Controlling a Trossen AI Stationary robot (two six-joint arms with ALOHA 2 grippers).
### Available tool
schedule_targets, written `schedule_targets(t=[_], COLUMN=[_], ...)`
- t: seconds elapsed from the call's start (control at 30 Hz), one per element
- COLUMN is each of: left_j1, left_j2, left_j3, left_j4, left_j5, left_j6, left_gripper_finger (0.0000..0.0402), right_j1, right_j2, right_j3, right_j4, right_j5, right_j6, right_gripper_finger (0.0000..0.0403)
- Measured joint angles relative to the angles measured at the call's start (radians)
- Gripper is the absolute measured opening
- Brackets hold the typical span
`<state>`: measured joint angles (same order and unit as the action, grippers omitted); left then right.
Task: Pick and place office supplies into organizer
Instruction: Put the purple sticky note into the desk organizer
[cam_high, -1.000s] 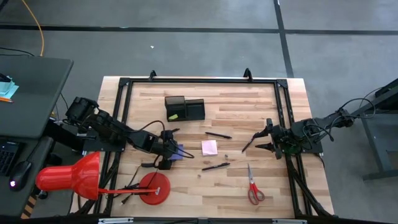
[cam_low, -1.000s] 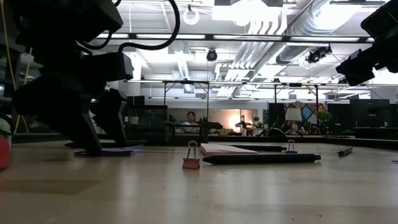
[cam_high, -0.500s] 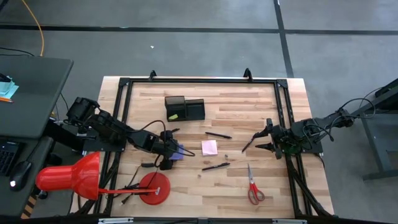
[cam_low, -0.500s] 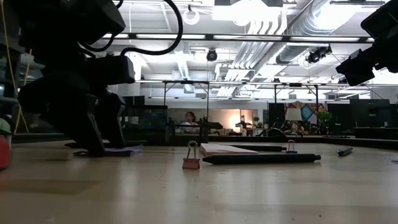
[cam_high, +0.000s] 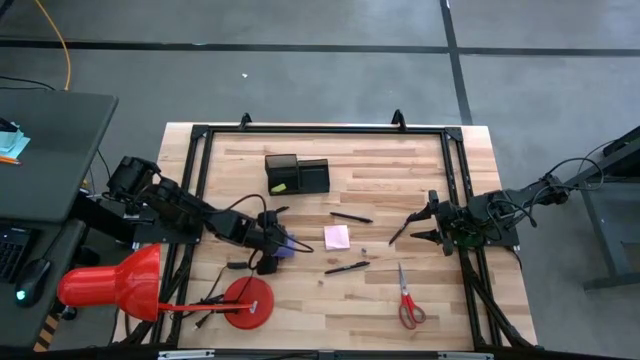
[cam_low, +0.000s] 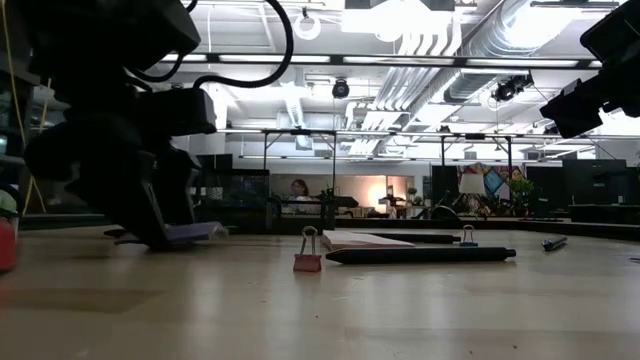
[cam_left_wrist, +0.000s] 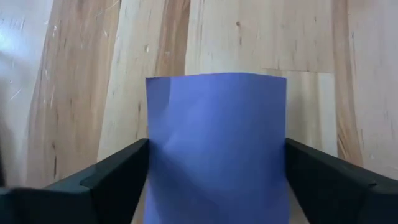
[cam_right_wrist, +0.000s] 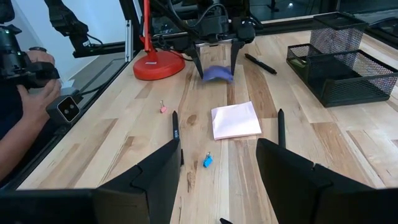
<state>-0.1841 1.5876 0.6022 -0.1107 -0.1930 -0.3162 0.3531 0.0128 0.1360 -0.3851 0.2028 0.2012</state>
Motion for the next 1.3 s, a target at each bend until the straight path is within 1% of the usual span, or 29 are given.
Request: schedule_targets(t=[0.13,0.27,0.37,0.53,0.63,0.7,0.83,1.1,1.2,1.3], left_j1=[0.0,-0.001,-0.001,0.0,0.006,0.024,0.077,0.229,0.28,0.324], left_j2=[0.0,-0.001,-0.002,0.002,0.004,0.002,0.002,0.0,0.0,0.0], left_j3=[0.0,-0.001,-0.001,0.025,0.067,0.106,0.178,0.325,0.378,0.429], left_j4=[0.006,0.017,0.03,0.019,-0.011,-0.039,-0.081,-0.174,-0.229,-0.289], left_j5=[-0.002,-0.021,-0.034,-0.072,-0.113,-0.117,-0.082,0.016,0.045,0.05], left_j6=[-0.002,-0.004,-0.003,0.02,0.024,0.031,0.072,0.176,0.181,0.181], left_gripper_finger=[0.0291,0.0269,0.0265,0.027,0.0269,0.0266,0.0255,0.0243,0.0244,0.0245], right_j1=[0.0,0.0,0.0,0.0,0.0,0.0,0.0,0.0,0.0,0.0], right_j2=[0.0,0.0,0.0,0.0,0.0,0.0,0.0,0.0,0.0,0.0], right_j3=[0.0,0.0,0.0,0.0,0.0,0.0,0.0,0.0,0.0,0.0], right_j4=[0.0,0.0,0.0,0.0,0.0,0.0,0.0,0.0,0.0,0.0], right_j5=[0.0,0.0,0.0,0.0,0.0,0.0,0.0,0.0,0.0,0.0], right_j6=[0.0,0.0,0.0,0.0,0.0,0.0,0.0,0.0,0.0,0.0], right_gripper_finger=[0.0206,0.0206,0.0206,0.0206,0.0206,0.0206,0.0206,0.0206,0.0206,0.0206])
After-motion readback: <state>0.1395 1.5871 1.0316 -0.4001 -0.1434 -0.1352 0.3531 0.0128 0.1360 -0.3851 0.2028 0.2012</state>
